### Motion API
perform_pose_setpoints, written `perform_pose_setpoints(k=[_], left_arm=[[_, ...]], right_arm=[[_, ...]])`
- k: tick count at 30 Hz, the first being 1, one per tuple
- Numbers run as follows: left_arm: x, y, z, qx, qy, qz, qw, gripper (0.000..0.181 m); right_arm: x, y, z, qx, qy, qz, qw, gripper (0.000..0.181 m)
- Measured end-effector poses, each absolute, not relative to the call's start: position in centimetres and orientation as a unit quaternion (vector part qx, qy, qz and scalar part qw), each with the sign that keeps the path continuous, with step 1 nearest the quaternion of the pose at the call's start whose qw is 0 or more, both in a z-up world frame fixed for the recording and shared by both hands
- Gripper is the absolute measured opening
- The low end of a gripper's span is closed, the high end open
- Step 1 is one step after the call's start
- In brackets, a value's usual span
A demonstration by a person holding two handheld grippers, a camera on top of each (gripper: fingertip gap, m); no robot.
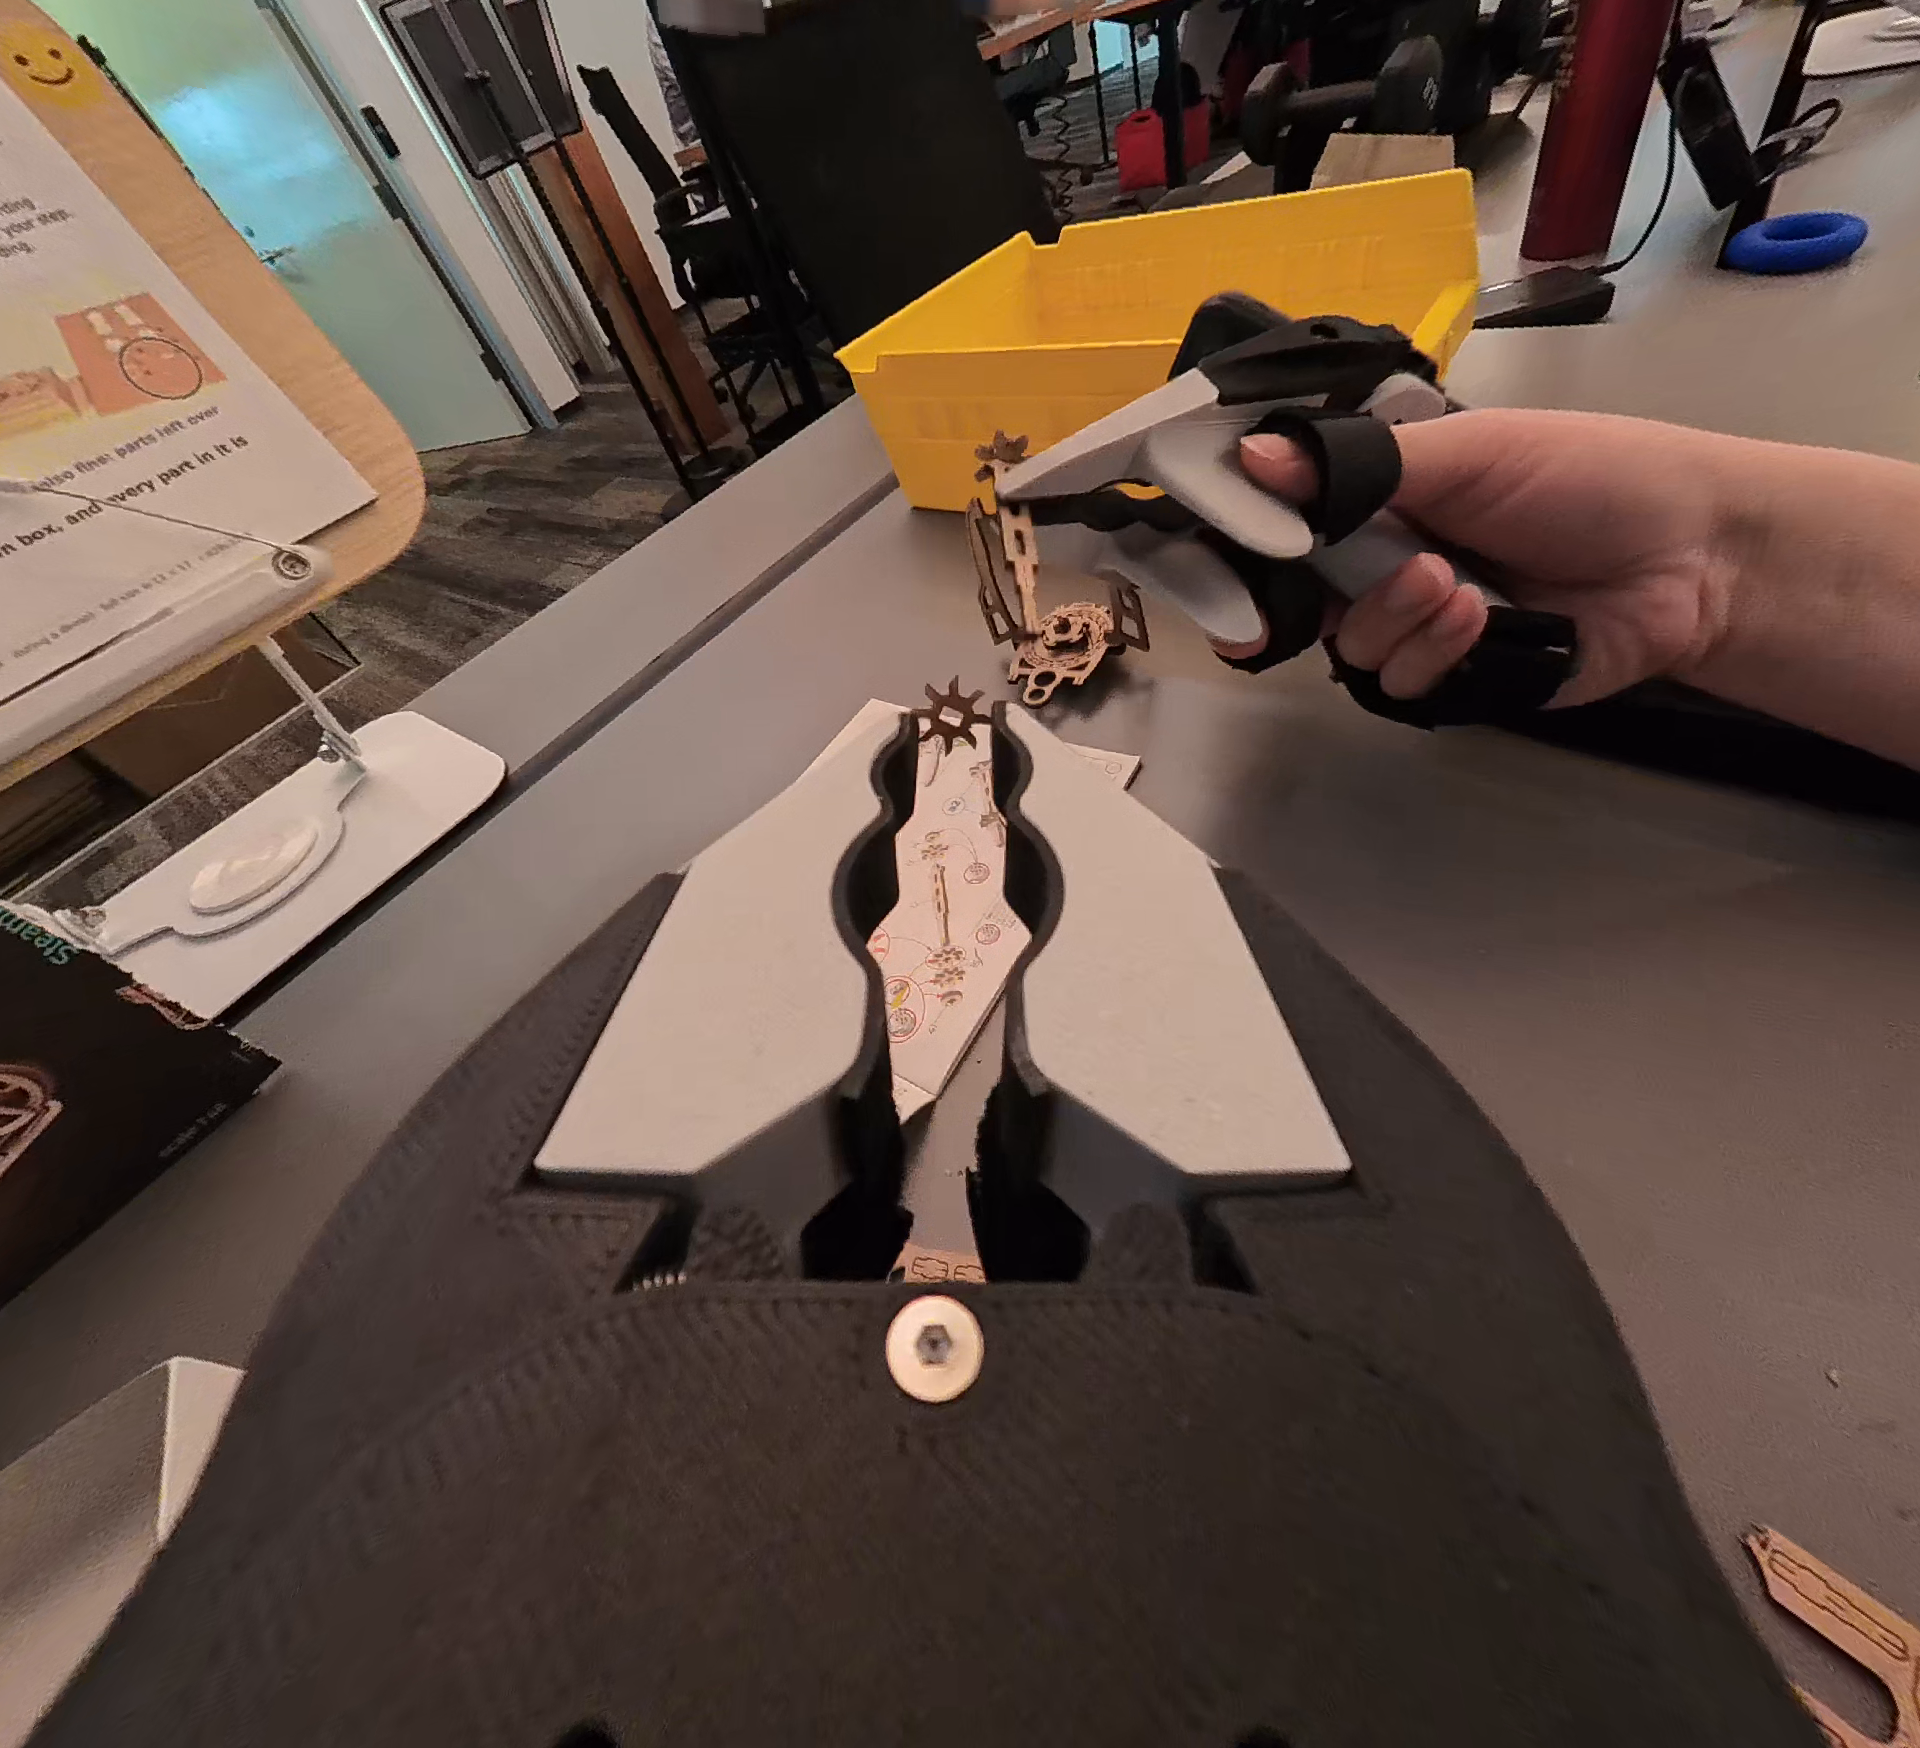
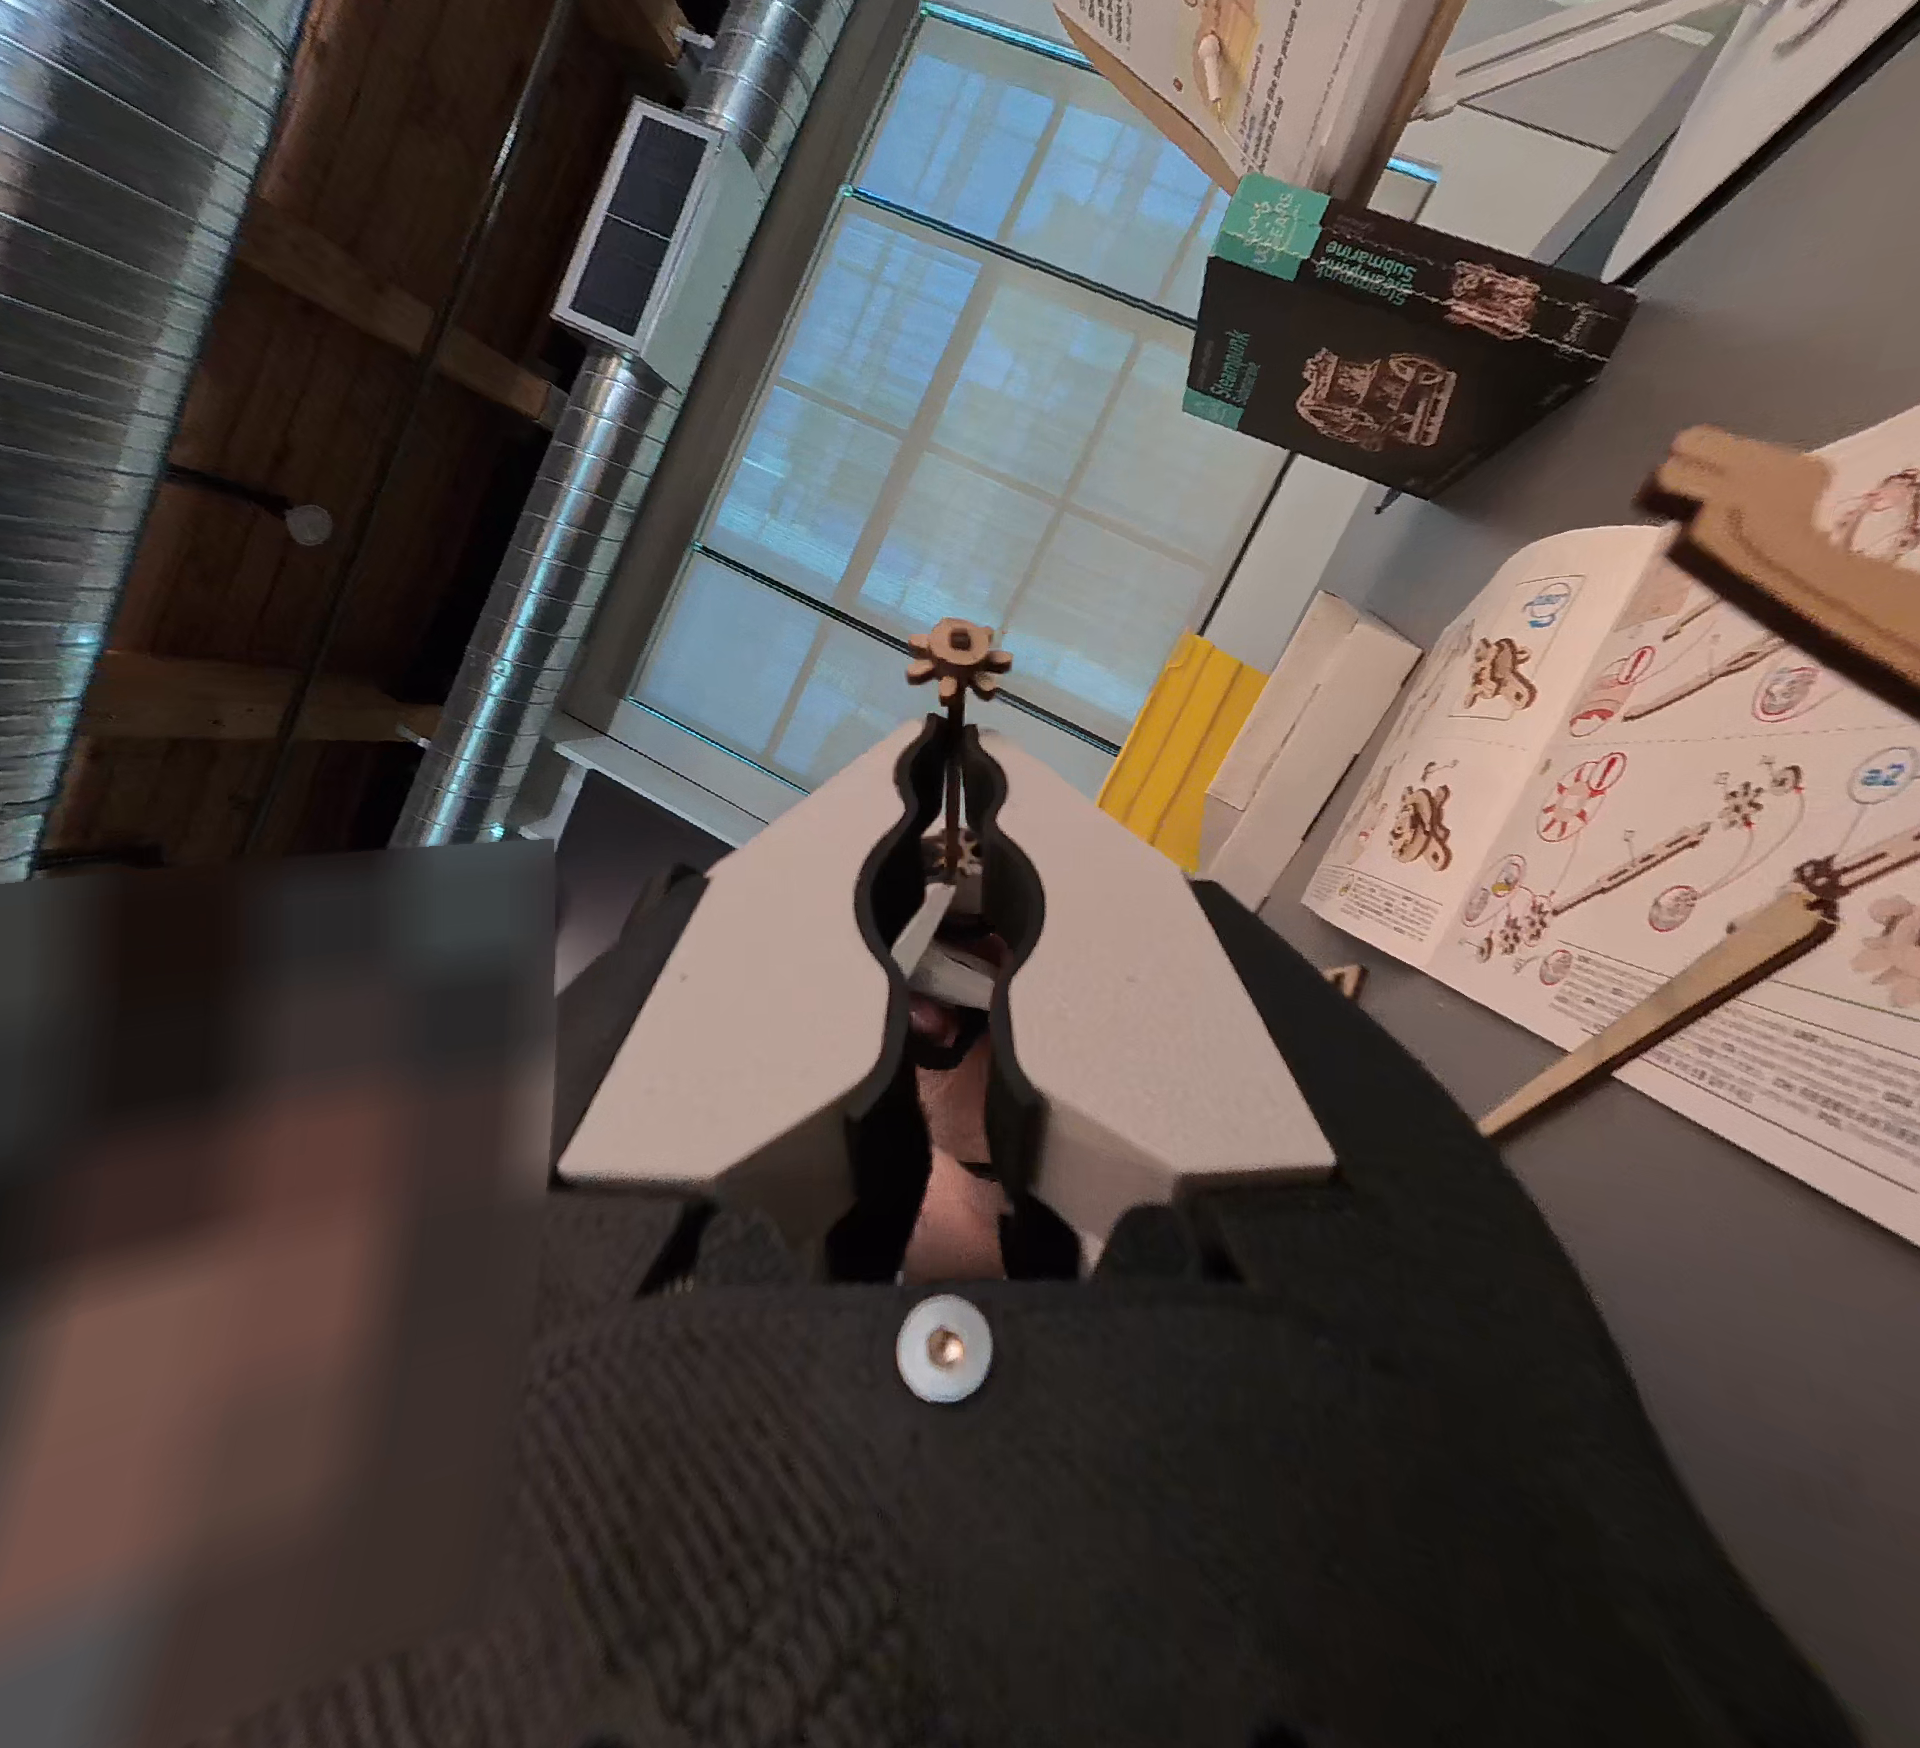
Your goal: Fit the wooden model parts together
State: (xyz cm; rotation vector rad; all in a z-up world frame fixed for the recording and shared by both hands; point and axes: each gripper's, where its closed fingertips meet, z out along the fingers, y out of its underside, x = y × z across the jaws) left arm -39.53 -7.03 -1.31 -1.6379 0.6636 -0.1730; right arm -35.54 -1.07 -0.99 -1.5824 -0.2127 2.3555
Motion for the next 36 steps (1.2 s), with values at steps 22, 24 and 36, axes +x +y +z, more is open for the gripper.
perform_pose_setpoints(k=[22,24,36], left_arm=[[-40.5,-6.6,-1.8,-0.719,0.311,0.016,0.622,0.012],[-40.9,-6.2,-2.1,-0.731,0.298,0.009,0.613,0.012],[-43.7,-4.5,-4.0,-0.781,0.225,-0.037,0.581,0.011]], right_arm=[[-35.4,-1.1,-0.3,-0.499,-0.022,0.861,0.099,0.0],[-35.4,-1.1,-0.3,-0.5,-0.022,0.86,0.1,0.0],[-35.5,-1.1,-0.5,-0.512,-0.034,0.851,0.111,0.0]])
